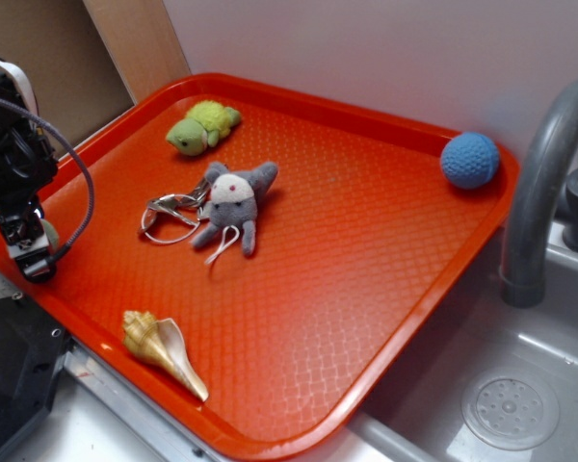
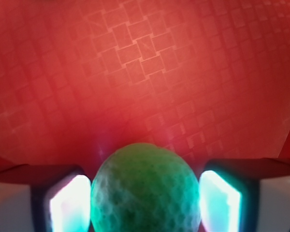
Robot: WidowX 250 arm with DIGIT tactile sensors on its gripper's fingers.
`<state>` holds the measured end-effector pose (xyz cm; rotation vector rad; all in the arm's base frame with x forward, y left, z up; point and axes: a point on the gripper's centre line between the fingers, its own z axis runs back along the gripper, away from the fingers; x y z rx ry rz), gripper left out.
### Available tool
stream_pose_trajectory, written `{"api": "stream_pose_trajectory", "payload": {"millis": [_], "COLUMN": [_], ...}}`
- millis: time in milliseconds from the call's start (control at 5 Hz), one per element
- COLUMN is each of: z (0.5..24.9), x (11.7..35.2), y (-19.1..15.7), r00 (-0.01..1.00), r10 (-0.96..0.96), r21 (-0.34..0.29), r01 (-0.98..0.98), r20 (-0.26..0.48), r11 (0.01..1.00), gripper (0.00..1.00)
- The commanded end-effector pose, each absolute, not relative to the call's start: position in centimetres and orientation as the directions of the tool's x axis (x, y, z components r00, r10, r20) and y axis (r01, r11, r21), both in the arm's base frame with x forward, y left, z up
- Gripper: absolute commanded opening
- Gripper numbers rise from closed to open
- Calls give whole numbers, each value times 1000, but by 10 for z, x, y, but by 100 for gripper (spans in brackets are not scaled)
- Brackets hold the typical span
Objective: Grab the green ball.
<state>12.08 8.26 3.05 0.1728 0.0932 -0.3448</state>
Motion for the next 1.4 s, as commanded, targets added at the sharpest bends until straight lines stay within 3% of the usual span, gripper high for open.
{"api": "stream_pose_trajectory", "payload": {"millis": [0,200,600,800,1000,1200], "z": [34,45,129,182,234,247], "x": [126,129,153,183,196,191], "y": [89,88,50,30,6,6], "r00": [938,948,986,992,974,935], "r10": [-323,-296,-158,84,123,208], "r21": [146,143,85,-44,-74,-161], "r01": [340,311,154,-80,-111,-167], "r20": [-125,-117,44,98,189,287], "r11": [929,940,984,996,991,973], "gripper": [0,0,0,0,0,0]}}
